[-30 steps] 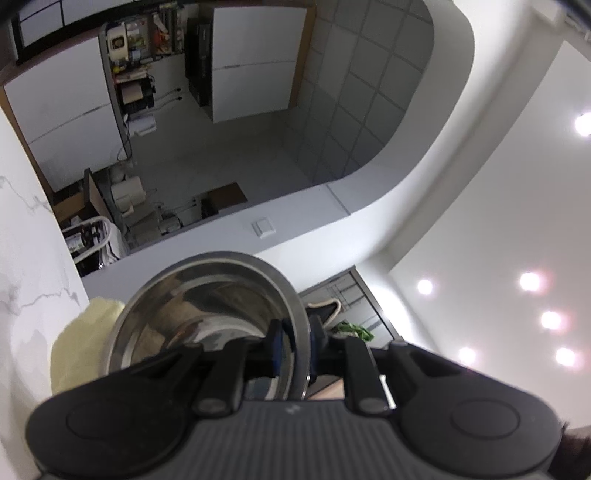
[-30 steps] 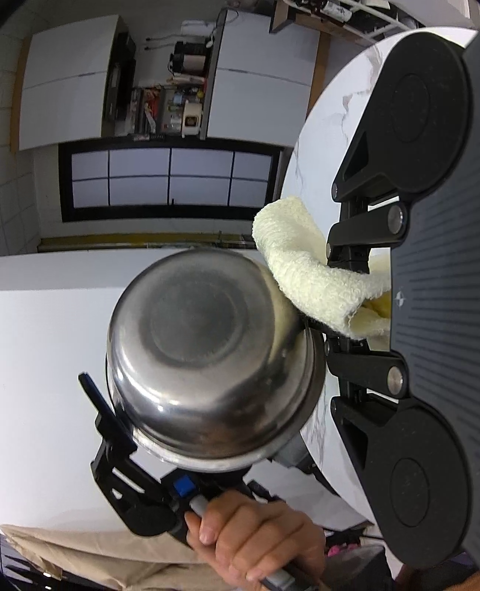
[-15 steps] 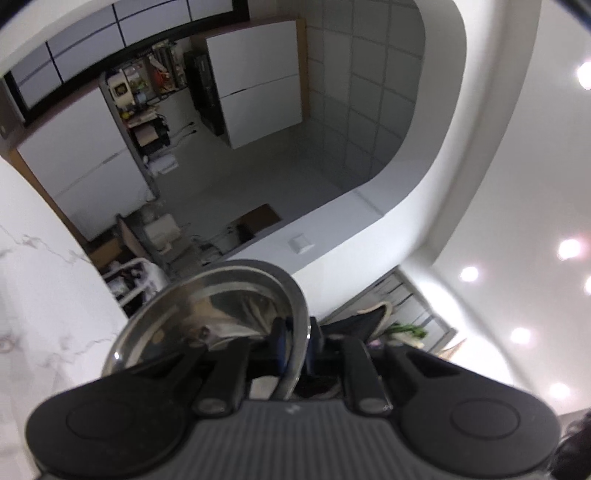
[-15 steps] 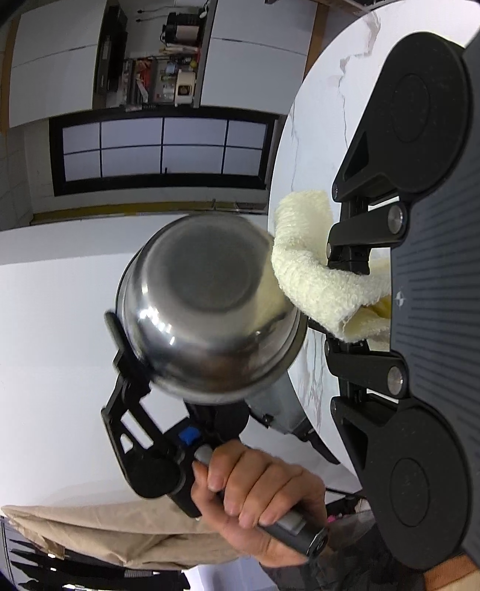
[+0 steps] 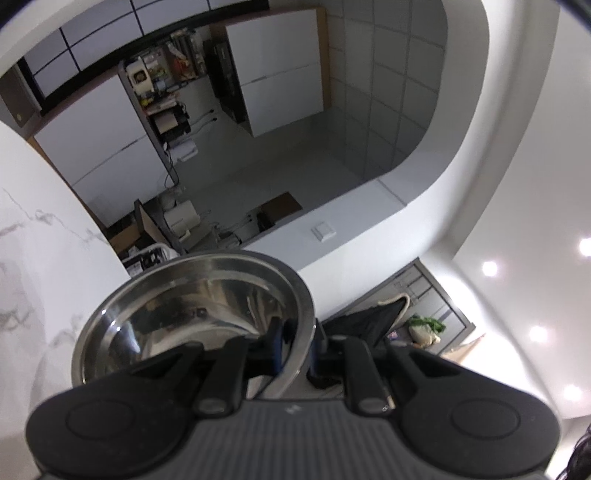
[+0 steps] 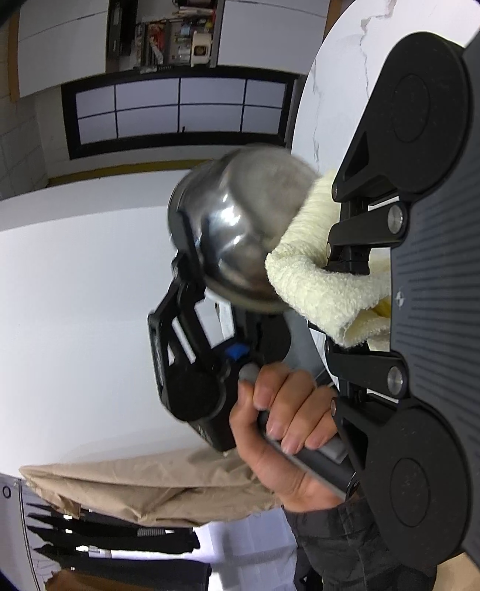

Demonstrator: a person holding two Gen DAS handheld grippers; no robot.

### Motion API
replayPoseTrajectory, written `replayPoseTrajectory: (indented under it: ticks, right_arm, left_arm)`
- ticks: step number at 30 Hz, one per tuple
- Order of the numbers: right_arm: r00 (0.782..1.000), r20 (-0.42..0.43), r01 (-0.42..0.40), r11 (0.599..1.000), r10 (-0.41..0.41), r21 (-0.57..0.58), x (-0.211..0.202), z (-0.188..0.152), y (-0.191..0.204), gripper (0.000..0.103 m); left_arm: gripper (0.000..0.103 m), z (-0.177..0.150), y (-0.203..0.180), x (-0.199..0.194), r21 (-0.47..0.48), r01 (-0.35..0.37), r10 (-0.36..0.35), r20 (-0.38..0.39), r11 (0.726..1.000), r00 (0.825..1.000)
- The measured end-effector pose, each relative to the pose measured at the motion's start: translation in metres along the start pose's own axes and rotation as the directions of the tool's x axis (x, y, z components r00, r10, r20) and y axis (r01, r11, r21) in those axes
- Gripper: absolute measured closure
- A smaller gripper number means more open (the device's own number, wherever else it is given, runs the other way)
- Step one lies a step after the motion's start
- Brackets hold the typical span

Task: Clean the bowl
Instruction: 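Turn the bowl upright and lower it toward the table with the left tool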

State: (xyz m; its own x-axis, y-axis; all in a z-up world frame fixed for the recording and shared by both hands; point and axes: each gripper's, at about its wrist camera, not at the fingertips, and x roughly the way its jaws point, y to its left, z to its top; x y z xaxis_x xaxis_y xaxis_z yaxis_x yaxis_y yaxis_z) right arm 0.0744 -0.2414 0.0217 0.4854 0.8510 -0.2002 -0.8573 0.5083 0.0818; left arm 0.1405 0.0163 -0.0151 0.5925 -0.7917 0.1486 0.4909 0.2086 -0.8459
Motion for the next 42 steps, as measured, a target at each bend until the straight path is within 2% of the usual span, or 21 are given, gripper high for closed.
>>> replayPoseTrajectory:
  ticks: [6,12,19,25,27,29,31,36,39,42]
  right_arm:
    - [1.000,0.028,0.004,1.000,-0.003,-0.015,-0.004,0.003,0.003,0.083]
    - [0.997,0.076,0.030,0.999,-0.029,-0.013,-0.013,0.007,0.000,0.083]
    - [0.988,0.113,0.103,0.995,-0.104,0.015,-0.026,0.010,-0.012,0.083]
    - [0.971,0.138,0.190,0.980,-0.196,0.060,-0.034,0.009,-0.024,0.083]
    - [0.961,0.142,0.227,0.971,-0.236,0.077,-0.038,0.009,-0.029,0.083]
    - [0.951,0.145,0.260,0.961,-0.273,0.098,-0.042,0.009,-0.035,0.083]
    - [0.943,0.145,0.285,0.952,-0.300,0.113,-0.046,0.008,-0.042,0.083]
    - [0.931,0.121,0.330,0.936,-0.345,0.125,-0.046,0.005,-0.052,0.083]
    - [0.926,0.105,0.350,0.928,-0.363,0.125,-0.043,0.004,-0.054,0.083]
    - [0.916,0.105,0.374,0.919,-0.387,0.121,-0.041,0.005,-0.054,0.083]
  left_arm:
    - [0.088,-0.004,0.002,0.005,0.016,-0.013,0.014,-0.029,1.000,0.999]
    - [0.088,-0.005,0.001,0.004,0.063,-0.074,0.077,-0.045,0.995,0.996]
    - [0.089,-0.002,0.004,-0.001,0.087,-0.144,0.147,-0.033,0.986,0.989]
    - [0.093,0.003,0.000,-0.012,0.157,-0.247,0.251,-0.004,0.956,0.968]
    - [0.095,0.004,-0.007,-0.014,0.206,-0.290,0.296,0.007,0.934,0.955]
    - [0.094,0.004,-0.018,-0.015,0.286,-0.351,0.359,0.026,0.891,0.933]
    - [0.095,0.003,-0.026,-0.013,0.335,-0.385,0.398,0.033,0.860,0.917]
    - [0.096,-0.003,-0.042,-0.003,0.470,-0.486,0.523,0.061,0.736,0.850]
    - [0.096,-0.004,-0.050,0.000,0.504,-0.506,0.547,0.077,0.700,0.834]
    - [0.096,-0.007,-0.056,0.001,0.546,-0.535,0.583,0.101,0.645,0.806]
